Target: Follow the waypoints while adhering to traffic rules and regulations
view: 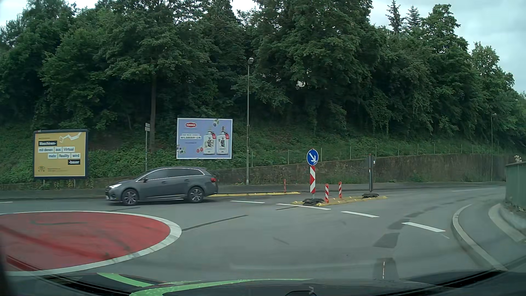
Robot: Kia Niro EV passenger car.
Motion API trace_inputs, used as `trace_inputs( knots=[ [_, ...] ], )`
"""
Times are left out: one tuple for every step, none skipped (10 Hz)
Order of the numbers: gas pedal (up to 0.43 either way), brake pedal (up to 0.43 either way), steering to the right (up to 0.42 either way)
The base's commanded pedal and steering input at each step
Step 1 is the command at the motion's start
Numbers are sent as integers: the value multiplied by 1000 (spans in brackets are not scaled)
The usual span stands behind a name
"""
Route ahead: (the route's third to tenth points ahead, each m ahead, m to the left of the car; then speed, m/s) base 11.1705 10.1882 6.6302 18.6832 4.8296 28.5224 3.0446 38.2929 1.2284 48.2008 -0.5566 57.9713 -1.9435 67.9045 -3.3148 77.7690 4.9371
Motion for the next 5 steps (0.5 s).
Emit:
trace_inputs(
  knots=[
    [0, 98, 154],
    [0, 104, 125],
    [0, 110, 80],
    [0, 110, 33],
    [0, 110, -9]
  ],
)
